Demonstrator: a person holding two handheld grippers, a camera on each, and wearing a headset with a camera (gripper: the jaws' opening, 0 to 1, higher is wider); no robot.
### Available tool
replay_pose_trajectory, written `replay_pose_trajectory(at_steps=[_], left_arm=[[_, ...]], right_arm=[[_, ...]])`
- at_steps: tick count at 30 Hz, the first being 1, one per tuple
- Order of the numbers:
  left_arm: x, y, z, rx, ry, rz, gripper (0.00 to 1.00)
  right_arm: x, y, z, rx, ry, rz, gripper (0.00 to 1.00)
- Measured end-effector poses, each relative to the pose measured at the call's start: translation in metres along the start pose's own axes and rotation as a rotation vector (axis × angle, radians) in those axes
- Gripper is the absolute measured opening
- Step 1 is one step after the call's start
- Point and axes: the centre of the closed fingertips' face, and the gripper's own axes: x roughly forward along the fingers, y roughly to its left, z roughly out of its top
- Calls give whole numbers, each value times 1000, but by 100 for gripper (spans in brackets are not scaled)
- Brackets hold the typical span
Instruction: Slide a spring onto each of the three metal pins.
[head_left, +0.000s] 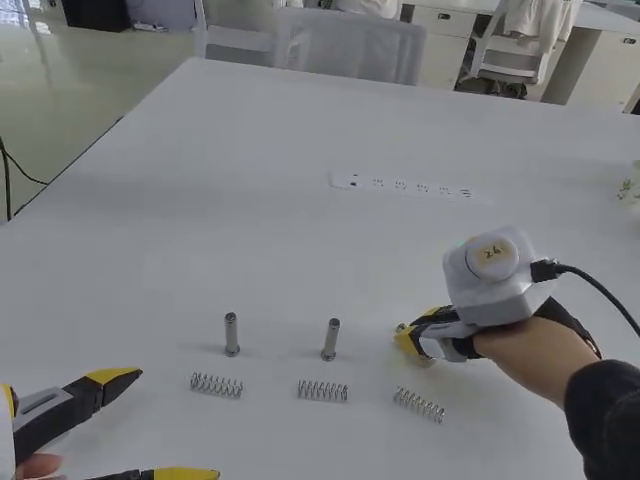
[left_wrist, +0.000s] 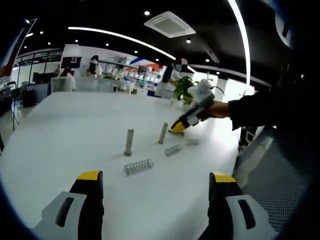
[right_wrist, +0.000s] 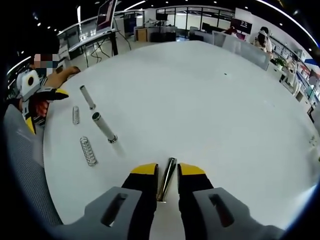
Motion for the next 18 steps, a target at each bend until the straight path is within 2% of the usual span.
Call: replay_pose_trajectory(at_steps=[18], left_arm=[[-3, 1, -1, -3, -2, 10, 83]], right_arm=[[8, -5, -2, 14, 69, -38, 7]])
